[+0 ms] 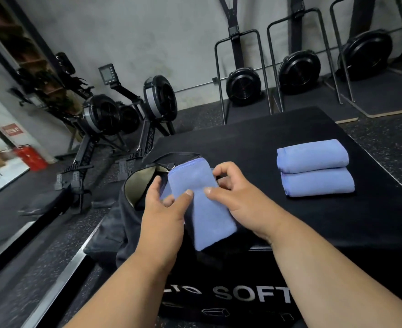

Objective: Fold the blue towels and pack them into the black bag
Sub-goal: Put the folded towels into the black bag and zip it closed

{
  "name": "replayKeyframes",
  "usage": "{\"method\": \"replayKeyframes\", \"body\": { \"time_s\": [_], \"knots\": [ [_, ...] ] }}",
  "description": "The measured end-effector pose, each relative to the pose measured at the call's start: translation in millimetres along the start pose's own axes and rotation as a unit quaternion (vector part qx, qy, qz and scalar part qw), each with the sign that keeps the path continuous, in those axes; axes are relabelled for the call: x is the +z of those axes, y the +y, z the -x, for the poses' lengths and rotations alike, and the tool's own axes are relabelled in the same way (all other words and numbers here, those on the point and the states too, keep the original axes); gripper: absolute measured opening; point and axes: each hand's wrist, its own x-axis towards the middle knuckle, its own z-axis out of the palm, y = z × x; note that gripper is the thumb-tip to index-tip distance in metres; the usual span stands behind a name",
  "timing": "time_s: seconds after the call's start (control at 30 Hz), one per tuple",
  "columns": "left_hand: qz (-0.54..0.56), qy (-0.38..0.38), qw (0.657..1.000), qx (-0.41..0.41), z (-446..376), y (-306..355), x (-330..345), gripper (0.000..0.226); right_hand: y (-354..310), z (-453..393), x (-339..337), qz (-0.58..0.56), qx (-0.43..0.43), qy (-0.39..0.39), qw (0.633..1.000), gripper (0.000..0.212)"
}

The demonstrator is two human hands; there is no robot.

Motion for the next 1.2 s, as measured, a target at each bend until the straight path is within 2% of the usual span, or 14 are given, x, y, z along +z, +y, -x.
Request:
{"method": "replayKeyframes", "body": {
  "time_s": [0.13,0.2,0.27,0.37,0.47,0.57,0.63,0.77,0.87,0.97,1.2],
  "knots": [
    [-0.024,0.024,0.999,-0.02,-8,-10,-25,0.075,5,-9,21,0.013,0.006,-0.043,0.999,0.042],
    [-0.05,0.043,0.998,-0.018,-15,-16,-40,0.071,6,-15,32,0.01,0.01,-0.035,0.999,0.04],
    [-0.08,0.073,0.994,-0.018,-25,-25,-59,0.073,10,-24,45,0.03,0.016,0.006,0.999,0.032],
    [-0.194,0.112,0.974,0.028,-38,-32,-85,0.073,20,-38,61,0.064,0.035,0.047,0.996,0.029],
    [-0.297,0.082,0.951,0.004,-51,-37,-99,0.083,31,-49,76,0.073,0.066,0.057,0.993,0.035],
    [-0.258,0.008,0.965,-0.047,-67,-48,-110,0.096,39,-63,91,0.058,0.08,0.062,0.993,0.033],
    [-0.22,0.0,0.974,-0.057,-73,-48,-114,0.102,41,-73,101,0.057,0.095,0.053,0.992,0.037],
    [-0.16,0.02,0.987,0.005,-81,-45,-120,0.105,47,-94,114,0.05,0.132,0.019,0.99,0.054],
    [-0.13,0.024,0.99,0.043,-84,-45,-125,0.106,54,-116,120,0.064,0.124,0.033,0.99,0.059],
    [-0.128,0.005,0.99,0.052,-83,-47,-128,0.109,55,-133,124,0.101,0.103,0.049,0.988,0.064],
    [-0.156,-0.031,0.986,0.051,-93,-69,-134,0.107,68,-166,128,0.184,0.099,-0.017,0.978,0.074]
  ]
}}
